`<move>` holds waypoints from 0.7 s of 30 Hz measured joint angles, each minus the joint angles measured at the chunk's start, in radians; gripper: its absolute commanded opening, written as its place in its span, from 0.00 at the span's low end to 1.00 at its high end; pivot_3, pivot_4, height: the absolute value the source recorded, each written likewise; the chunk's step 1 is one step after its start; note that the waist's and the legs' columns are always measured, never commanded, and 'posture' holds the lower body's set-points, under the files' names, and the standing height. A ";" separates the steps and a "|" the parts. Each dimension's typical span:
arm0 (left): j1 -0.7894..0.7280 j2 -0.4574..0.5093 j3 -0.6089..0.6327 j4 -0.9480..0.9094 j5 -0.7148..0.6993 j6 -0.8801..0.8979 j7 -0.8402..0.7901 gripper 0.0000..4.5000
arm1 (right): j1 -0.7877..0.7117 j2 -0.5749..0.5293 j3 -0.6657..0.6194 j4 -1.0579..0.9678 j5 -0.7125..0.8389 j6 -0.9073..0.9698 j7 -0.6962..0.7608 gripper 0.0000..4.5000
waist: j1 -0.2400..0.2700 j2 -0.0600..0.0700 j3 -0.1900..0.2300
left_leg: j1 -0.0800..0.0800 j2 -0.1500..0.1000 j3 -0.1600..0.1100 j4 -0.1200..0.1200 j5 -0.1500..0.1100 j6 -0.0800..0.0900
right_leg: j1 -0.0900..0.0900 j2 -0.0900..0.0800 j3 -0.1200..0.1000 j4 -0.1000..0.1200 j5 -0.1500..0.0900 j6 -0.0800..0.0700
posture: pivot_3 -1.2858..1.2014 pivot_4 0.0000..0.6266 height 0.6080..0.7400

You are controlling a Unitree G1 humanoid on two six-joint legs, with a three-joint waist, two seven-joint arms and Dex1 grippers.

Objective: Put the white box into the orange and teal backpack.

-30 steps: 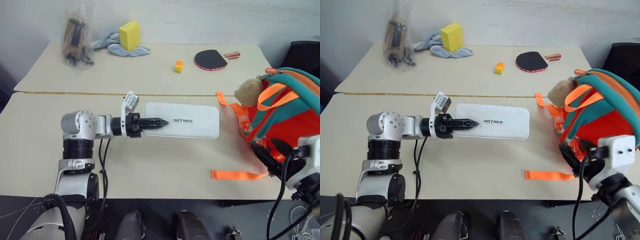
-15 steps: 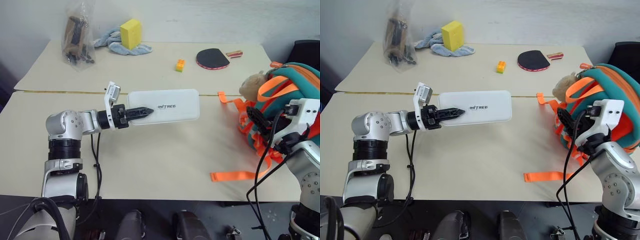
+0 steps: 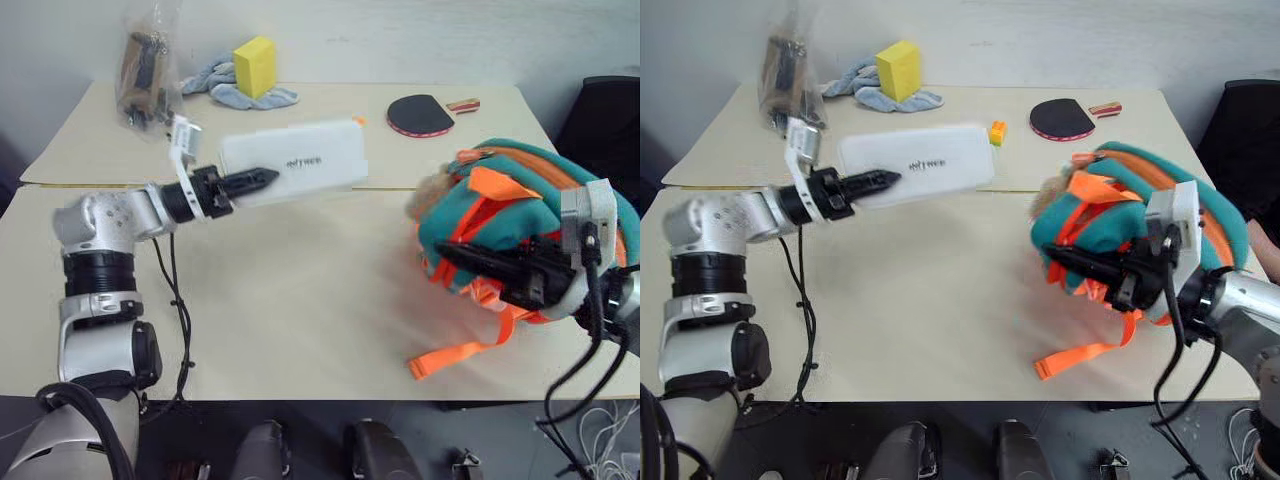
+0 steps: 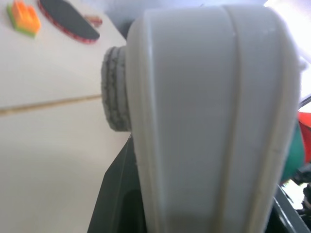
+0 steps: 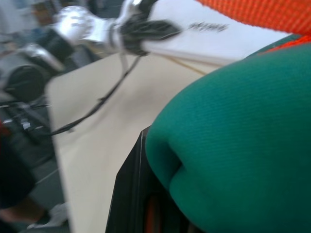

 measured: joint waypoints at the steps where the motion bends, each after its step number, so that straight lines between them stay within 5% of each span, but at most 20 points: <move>1: 0.000 0.010 -0.007 -0.002 0.003 -0.024 -0.019 0.28 | 0.013 -0.026 -0.020 -0.001 0.047 0.014 0.019 0.01 | 0.001 0.000 0.000 | 0.000 0.000 0.000 0.000 0.000 0.000 | 0.000 0.000 0.000 -0.001 0.000 0.000 | 0.52 0.24 1.00; 8: 0.060 0.053 -0.099 -0.161 0.000 -0.116 -0.223 0.28 | 0.133 -0.232 -0.224 0.005 0.254 0.117 0.174 0.01 | 0.002 -0.001 0.001 | 0.001 0.000 -0.003 0.000 -0.001 0.002 | 0.006 -0.001 -0.003 -0.008 0.000 0.000 | 0.52 0.24 1.00; 21: 0.032 -0.013 -0.226 -0.185 0.041 -0.311 -0.387 0.28 | 0.240 -0.268 -0.290 0.102 0.126 0.163 0.324 0.01 | 0.005 -0.001 0.001 | 0.000 -0.001 -0.003 0.002 -0.001 0.003 | 0.006 -0.001 -0.002 -0.007 0.001 0.001 | 0.52 0.24 1.00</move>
